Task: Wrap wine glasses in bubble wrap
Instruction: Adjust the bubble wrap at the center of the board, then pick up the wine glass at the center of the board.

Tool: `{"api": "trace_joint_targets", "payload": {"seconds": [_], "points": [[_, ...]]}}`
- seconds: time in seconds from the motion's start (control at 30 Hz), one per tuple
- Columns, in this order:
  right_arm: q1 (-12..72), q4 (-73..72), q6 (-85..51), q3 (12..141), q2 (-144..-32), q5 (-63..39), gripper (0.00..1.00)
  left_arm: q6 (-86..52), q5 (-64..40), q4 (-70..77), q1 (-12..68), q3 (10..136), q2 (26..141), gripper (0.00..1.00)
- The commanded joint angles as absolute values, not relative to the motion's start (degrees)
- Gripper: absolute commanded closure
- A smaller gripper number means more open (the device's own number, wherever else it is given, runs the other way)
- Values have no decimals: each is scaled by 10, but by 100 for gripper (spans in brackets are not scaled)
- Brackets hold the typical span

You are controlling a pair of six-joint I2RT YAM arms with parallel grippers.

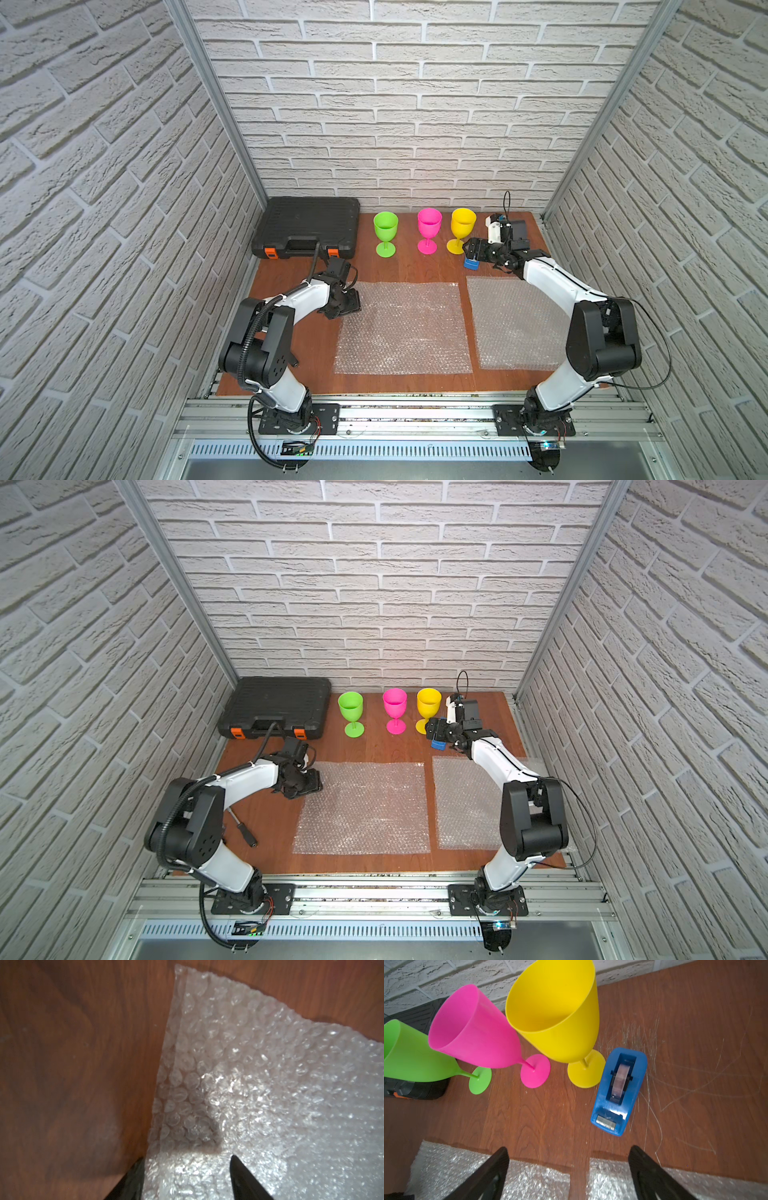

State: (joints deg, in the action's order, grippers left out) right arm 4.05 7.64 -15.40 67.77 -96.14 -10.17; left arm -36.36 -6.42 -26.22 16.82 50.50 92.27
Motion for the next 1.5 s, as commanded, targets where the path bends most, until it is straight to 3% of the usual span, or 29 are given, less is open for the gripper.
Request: {"api": "trace_joint_targets", "payload": {"seconds": [0.0,0.3,0.7,1.13,1.3,1.47], "points": [[36,-57,-82,662,-973,-116,9,-357,-66,-280,167,494,910,36],[31,-217,-2,672,-1048,-169,6,-352,-48,-300,149,498,859,32],[12,-505,-51,670,-1188,-188,0,-353,-37,-317,139,501,835,27],[9,-609,-69,723,-1280,-225,0,-354,-31,-326,137,505,835,26],[8,-611,-71,733,-1292,-229,5,-354,-27,-329,135,505,837,26],[9,-618,-72,728,-1292,-236,19,-353,-25,-328,136,505,837,26]]}}
